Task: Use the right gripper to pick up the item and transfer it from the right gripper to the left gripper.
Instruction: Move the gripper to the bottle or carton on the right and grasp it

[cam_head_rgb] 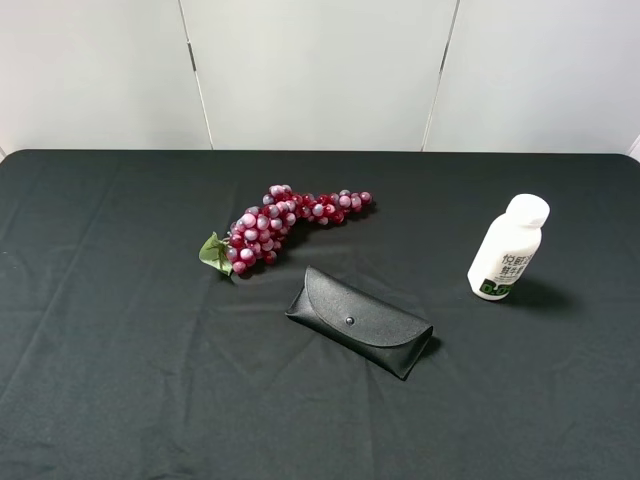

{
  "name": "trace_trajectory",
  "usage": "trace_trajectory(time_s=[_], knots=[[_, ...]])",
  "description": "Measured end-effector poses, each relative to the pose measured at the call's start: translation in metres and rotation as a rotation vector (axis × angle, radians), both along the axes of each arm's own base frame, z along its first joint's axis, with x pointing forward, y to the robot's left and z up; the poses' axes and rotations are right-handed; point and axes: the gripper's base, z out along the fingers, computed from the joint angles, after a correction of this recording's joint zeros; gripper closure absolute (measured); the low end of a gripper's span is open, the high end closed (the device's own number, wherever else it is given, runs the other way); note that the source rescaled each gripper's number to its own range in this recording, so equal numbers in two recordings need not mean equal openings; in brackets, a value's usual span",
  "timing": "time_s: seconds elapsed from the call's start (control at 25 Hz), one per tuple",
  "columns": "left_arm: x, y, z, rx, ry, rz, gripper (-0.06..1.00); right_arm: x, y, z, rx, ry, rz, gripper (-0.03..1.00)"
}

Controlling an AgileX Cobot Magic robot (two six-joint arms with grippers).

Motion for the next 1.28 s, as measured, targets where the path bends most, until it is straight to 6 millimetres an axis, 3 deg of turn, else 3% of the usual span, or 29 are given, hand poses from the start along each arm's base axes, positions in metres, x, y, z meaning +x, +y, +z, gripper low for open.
trace_trajectory(time_s=[1.16, 1.28], knots=[[0.000, 0.000, 0.000, 0.000, 0.000, 0.000, -0.05, 0.000, 0.000, 0.000, 0.000, 0.004, 0.000, -0.03], [0.000, 0.000, 0.000, 0.000, 0.000, 0.000, -0.05, 0.004, 0.000, 0.011, -0.002, 0.025, 0.000, -0.03]])
